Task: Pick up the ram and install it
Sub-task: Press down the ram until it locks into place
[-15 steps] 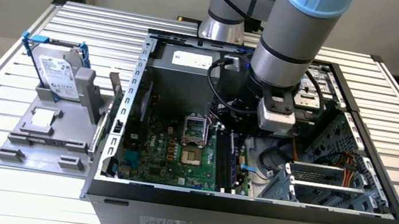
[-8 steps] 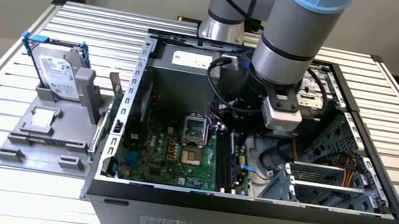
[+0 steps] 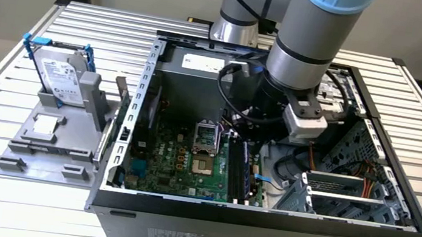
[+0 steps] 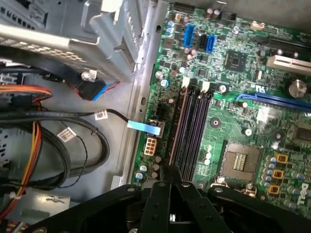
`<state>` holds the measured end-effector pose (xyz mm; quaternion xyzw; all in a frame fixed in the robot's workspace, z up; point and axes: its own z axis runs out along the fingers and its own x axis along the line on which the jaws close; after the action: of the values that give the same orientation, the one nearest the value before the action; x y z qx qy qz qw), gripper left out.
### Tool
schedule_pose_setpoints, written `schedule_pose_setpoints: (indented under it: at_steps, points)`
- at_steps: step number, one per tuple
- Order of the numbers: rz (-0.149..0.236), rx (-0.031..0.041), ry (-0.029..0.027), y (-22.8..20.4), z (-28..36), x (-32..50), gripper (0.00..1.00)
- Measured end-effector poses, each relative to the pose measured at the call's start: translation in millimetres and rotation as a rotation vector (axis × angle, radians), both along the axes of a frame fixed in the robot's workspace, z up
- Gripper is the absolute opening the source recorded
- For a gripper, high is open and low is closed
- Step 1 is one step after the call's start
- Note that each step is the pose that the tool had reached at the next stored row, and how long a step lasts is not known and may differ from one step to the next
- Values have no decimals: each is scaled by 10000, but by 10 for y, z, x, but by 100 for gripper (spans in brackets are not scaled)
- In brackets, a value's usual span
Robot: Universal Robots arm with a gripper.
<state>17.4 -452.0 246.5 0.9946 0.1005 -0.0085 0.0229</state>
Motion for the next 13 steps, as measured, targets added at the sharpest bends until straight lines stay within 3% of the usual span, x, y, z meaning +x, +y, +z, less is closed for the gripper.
schedule_pose_setpoints:
  at_steps: [13]
  points:
    - [2354, -1, -1, 0, 0, 0, 0]
